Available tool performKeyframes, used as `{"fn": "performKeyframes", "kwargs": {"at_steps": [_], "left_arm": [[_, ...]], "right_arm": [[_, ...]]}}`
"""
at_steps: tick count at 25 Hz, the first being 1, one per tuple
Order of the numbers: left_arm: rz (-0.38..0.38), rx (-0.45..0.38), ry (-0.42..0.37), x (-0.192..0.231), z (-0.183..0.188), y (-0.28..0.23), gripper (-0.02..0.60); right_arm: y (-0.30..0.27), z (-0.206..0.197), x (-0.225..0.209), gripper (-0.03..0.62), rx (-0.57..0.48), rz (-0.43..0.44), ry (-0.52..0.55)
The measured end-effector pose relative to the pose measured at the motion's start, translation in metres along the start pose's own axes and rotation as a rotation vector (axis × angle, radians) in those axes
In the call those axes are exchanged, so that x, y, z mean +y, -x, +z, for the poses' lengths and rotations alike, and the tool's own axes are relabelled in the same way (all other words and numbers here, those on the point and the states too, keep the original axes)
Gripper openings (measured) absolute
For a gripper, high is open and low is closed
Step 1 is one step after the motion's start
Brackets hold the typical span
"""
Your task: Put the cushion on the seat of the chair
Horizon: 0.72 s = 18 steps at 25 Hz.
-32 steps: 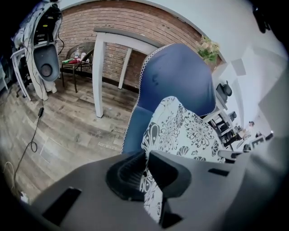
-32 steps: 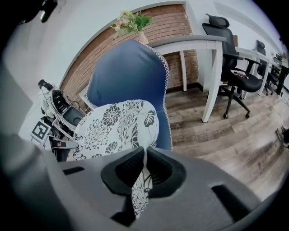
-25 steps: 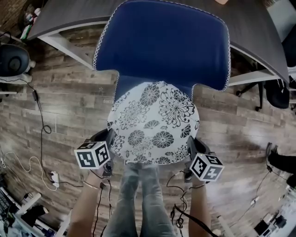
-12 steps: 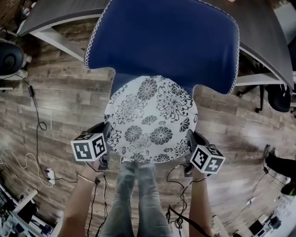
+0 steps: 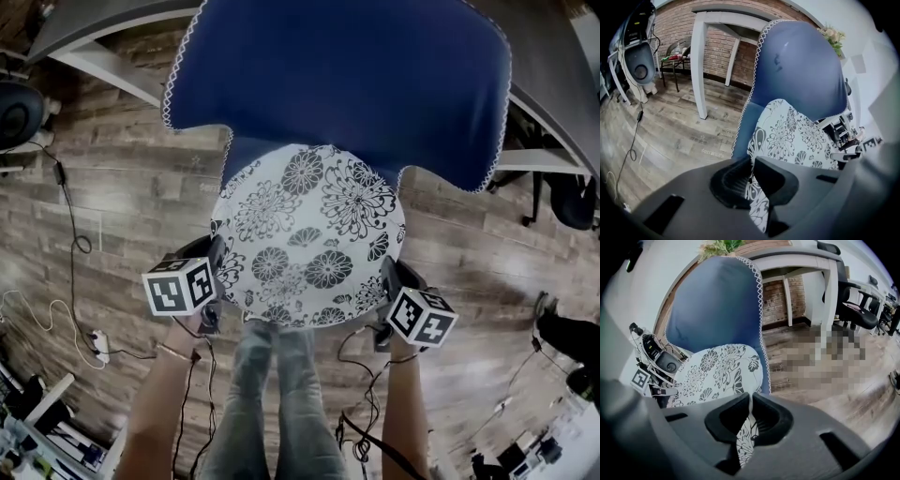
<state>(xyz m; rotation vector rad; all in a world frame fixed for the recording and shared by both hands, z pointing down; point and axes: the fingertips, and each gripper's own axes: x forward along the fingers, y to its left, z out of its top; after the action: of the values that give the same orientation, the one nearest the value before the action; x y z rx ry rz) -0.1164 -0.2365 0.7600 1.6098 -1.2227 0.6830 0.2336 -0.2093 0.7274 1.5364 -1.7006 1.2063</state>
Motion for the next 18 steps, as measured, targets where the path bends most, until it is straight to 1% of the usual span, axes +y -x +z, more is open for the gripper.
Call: {"fn": "performKeyframes", "kwargs": {"at_steps": [2,5,8,10,13,16,18], "left_arm": [[0.003,0.003,-0.011,-0.001,-0.001,-0.002,0.02],[0.002,0.0,-0.001,-0.002,-0.004,-0.004,0.02],[0.042,-0.011,0.009,0.002,-0.002,-0.005,0.021],[0.051,-0.003,0.012,0.002,-0.007,-0.011,0.021],[0.091,-0.005,-0.012,0.004,-0.005,-0.013,0.021],[0.099,-0.002,-0.018,0.004,-0.009,-0.016,0.021],[0.117,-0.007,-0.022,0.006,-0.006,-0.014,0.025]], "right_arm": [[-0.002,-0.001,-0.001,0.023,0.006,-0.013,0.019],[-0.005,-0.002,-0.003,0.024,0.014,-0.033,0.04],[-0.01,-0.004,-0.006,0.025,0.018,-0.049,0.043],[-0.013,-0.005,-0.008,0.026,0.022,-0.062,0.051],[-0.018,-0.009,-0.013,0.031,0.035,-0.085,0.074],[-0.022,-0.011,-0.017,0.038,0.045,-0.107,0.086],[-0.023,-0.011,-0.02,0.054,0.05,-0.124,0.09]]}}
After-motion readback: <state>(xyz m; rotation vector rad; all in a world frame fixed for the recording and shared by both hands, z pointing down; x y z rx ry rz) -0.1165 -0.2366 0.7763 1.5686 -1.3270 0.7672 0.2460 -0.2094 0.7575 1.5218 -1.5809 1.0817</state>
